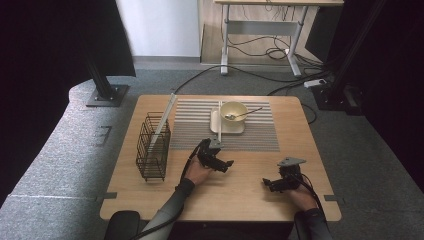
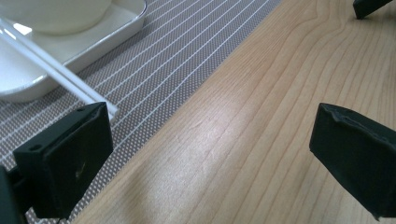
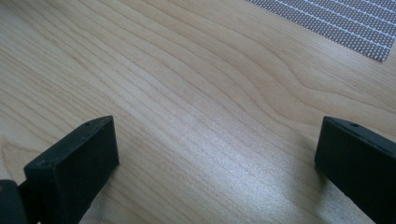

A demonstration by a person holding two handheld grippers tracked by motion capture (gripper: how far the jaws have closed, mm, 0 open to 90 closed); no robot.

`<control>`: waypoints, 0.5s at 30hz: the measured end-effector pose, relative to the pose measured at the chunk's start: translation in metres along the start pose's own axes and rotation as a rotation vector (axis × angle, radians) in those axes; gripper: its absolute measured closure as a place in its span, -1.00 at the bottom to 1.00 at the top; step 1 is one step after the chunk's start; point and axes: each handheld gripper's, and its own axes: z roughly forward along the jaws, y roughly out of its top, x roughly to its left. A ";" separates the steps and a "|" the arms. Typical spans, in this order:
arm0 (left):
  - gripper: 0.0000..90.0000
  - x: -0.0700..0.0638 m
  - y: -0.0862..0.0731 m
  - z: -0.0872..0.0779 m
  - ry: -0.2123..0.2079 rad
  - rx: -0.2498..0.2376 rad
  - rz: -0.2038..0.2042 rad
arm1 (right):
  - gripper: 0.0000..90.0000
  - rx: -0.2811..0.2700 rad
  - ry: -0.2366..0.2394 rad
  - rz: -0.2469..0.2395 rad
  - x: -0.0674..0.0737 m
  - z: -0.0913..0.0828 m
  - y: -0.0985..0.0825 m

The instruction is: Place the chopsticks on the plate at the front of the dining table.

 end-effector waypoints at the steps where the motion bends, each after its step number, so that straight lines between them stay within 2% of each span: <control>1: -1.00 0.001 -0.001 0.000 -0.006 0.001 -0.010 | -1.00 0.000 0.000 0.000 0.000 0.000 0.000; 7: -1.00 0.004 -0.004 -0.001 -0.021 0.001 -0.034 | -1.00 0.000 0.000 0.000 0.000 0.000 0.000; 15: -1.00 0.005 0.000 0.008 -0.037 0.012 -0.024 | -1.00 0.000 0.000 0.000 0.000 0.000 0.000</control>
